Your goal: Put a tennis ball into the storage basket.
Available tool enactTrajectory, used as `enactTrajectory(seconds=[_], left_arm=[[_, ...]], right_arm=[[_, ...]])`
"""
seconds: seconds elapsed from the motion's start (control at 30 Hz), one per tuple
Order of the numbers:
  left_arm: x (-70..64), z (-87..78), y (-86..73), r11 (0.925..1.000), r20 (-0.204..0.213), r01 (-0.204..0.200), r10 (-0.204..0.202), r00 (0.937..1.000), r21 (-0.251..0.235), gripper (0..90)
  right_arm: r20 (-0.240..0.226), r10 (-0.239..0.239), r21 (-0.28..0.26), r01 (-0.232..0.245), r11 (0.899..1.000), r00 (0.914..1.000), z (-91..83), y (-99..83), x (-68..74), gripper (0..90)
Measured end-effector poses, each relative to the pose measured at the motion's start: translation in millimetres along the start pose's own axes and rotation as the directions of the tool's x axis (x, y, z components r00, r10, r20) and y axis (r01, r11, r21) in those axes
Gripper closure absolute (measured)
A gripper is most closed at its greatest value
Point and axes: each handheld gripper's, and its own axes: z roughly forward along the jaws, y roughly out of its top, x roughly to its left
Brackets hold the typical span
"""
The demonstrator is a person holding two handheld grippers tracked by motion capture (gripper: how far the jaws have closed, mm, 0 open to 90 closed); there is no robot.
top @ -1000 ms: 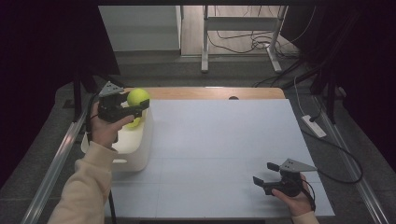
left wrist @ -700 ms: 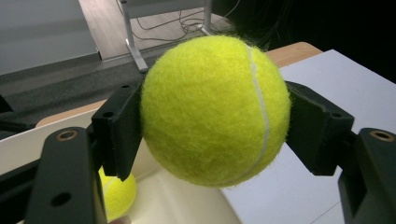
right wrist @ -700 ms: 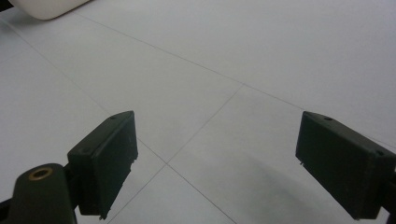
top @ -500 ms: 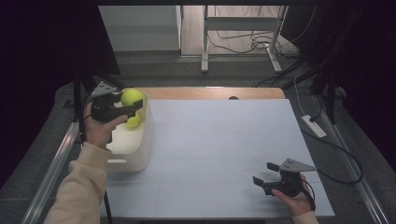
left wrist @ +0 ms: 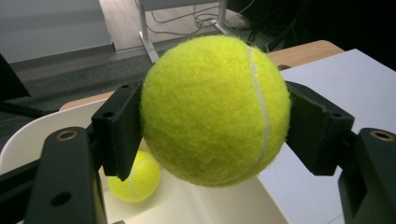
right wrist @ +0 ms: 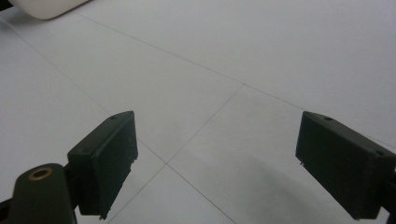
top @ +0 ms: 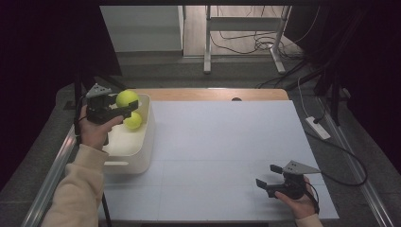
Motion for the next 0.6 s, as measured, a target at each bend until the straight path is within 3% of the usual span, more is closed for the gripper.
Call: enactTrajectory(seconds=[0.3,0.6], left_arm=[[13.1,6.6,-5.1,0.9982,-0.037,0.020,-0.017,0.9992,0.057,27.2],[25.2,14.0,-14.9,0.9900,-0.059,0.049,-0.041,0.9974,0.132,27.2]], right_arm=[[0.003,-0.003,0.001,0.003,1.000,1.0000,0.4,0.4,0.1,12.6],[0.003,-0.004,0.002,0.004,1.000,1.0000,0.4,0.2,-0.2,12.6]])
